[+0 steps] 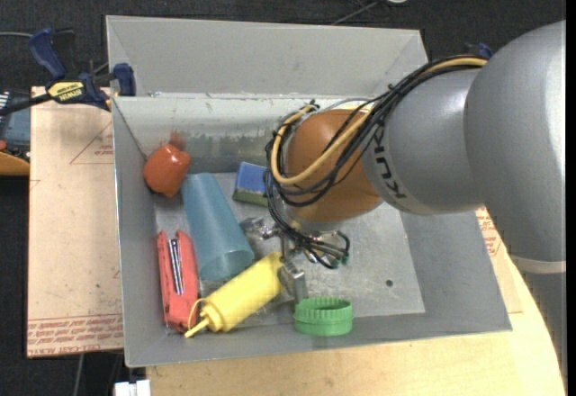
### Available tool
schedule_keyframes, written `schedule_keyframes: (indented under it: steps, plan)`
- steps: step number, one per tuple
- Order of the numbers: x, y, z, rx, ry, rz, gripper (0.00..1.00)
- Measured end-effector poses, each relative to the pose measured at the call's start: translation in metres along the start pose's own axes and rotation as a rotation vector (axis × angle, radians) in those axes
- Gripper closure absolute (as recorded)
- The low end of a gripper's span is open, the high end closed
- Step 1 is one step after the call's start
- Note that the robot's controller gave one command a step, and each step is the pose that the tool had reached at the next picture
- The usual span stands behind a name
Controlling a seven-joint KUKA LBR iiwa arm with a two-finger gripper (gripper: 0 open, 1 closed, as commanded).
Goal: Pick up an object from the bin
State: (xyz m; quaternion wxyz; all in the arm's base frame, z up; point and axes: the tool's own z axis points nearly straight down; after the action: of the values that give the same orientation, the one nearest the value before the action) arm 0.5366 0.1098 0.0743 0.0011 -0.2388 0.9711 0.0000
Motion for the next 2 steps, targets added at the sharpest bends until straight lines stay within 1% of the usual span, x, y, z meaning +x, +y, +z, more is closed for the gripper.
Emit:
schedule_keyframes:
  steps: [1,2]
  plan:
    - [-0.001,0.011,-0.010,0.010,-0.020,0.072,0.00]
    - [0.024,0.042,-0.065,0.007,-0.014,-0.080,0.00]
